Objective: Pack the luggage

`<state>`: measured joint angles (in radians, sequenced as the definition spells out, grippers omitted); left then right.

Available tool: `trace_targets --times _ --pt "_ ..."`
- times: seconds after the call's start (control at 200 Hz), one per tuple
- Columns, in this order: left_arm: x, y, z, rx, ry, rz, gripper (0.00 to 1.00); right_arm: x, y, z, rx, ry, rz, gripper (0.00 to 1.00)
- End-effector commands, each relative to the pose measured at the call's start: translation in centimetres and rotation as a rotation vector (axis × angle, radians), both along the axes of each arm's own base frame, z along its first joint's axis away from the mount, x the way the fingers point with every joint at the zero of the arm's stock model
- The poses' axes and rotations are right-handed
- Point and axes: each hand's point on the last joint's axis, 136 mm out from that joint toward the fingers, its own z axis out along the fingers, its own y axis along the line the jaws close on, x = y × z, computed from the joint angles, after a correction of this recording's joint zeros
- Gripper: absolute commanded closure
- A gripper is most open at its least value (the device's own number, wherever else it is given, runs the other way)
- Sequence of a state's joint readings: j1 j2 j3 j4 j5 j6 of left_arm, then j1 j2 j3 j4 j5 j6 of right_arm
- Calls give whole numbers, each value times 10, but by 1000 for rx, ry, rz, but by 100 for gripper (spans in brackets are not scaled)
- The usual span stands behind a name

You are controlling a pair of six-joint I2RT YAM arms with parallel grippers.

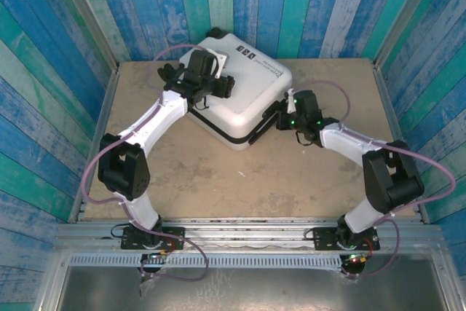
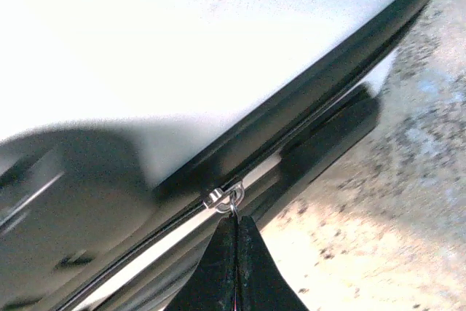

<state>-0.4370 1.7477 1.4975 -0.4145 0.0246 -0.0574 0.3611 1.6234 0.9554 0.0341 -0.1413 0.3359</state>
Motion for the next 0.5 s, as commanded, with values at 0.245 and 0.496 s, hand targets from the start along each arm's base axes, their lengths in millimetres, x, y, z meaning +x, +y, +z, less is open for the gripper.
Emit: trace_targets --times 0.245,0.496 --pt "-95 56 -153 262 576 60 25 66 -70 -6 5 97 -82 99" --pt "-106 58 -166 263 609 70 27 93 -84 -5 43 133 -42 100"
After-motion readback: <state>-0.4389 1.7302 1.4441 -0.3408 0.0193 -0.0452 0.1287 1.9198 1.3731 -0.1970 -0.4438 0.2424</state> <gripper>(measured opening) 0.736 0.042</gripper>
